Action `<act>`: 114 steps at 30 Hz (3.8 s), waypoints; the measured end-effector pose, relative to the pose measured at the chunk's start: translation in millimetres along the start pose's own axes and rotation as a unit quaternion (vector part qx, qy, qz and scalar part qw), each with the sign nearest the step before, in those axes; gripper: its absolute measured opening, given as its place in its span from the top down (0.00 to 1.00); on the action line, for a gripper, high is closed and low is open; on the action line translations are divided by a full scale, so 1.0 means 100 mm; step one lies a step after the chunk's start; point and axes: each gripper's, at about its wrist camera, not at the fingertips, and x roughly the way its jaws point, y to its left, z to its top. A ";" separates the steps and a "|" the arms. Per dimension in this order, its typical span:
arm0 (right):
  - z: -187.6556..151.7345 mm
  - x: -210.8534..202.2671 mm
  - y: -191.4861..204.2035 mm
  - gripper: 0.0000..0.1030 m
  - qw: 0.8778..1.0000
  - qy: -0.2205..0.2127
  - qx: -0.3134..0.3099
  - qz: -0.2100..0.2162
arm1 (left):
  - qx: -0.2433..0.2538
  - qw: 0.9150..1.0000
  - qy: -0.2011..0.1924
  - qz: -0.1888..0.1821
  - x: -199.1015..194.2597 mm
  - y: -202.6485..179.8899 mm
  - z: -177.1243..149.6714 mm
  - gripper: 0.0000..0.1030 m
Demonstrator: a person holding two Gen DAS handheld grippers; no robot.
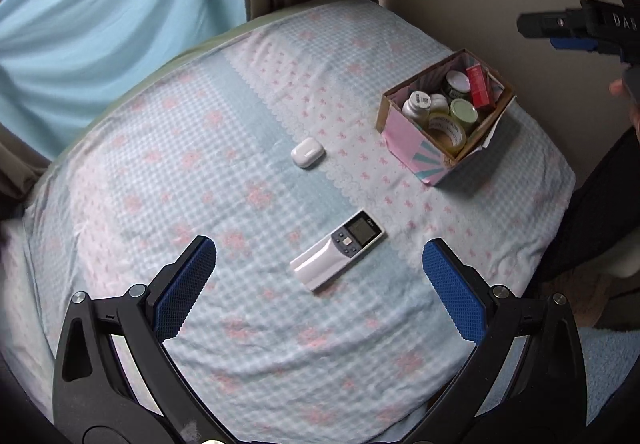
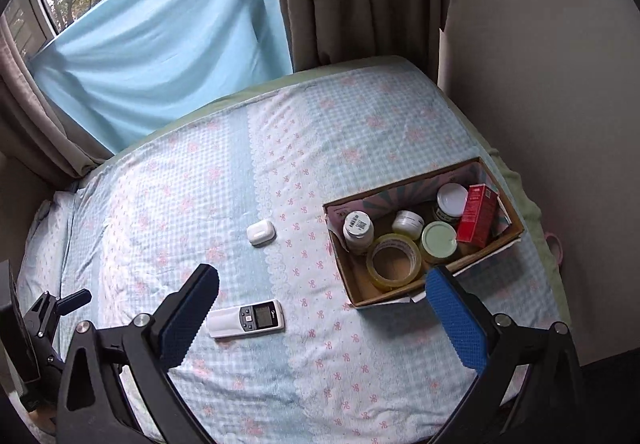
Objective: Organize rigid objects
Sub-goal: 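Move both tools back toward the remote and earbud case, then grasp the white remote with the left tool while the right tool grasps the earbud case, then lift and carry the remote and earbud case over the cardboard box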
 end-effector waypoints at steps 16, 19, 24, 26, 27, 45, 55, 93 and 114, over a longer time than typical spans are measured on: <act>0.59 1.80 0.82 0.00 0.980 0.148 -0.123 0.053 | 0.270 0.954 0.125 -0.028 1.58 -0.31 -0.07 0.00; 0.58 2.28 0.89 0.00 0.973 0.180 -0.127 0.069 | 0.281 0.944 0.172 -0.032 2.05 -0.41 -0.17 0.00; 0.49 2.96 1.00 0.00 0.962 0.226 -0.134 0.076 | 0.299 0.930 0.211 -0.040 2.58 -0.50 -0.30 0.02; 0.44 3.19 1.03 0.00 0.958 0.241 -0.136 0.077 | 0.312 0.923 0.220 -0.045 2.72 -0.55 -0.35 0.04; 0.41 3.30 1.06 0.00 0.956 0.249 -0.136 0.076 | 0.320 0.919 0.224 -0.046 2.78 -0.58 -0.37 0.06; 0.05 4.32 1.27 0.17 0.938 0.312 -0.154 -0.006 | 0.352 0.895 0.253 -0.101 3.19 -0.81 -0.44 0.23; 0.07 4.33 1.35 0.46 0.937 0.300 -0.173 -0.032 | 0.363 0.889 0.259 -0.106 3.13 -0.69 -0.35 0.46; 0.66 2.08 1.04 0.46 0.979 0.154 -0.135 -0.009 | 0.255 0.956 0.138 -0.047 1.27 -0.41 0.27 0.47; 0.92 0.53 -0.71 0.46 0.989 0.091 -0.110 0.024 | 0.164 0.983 0.073 -0.041 0.66 -1.36 1.71 0.47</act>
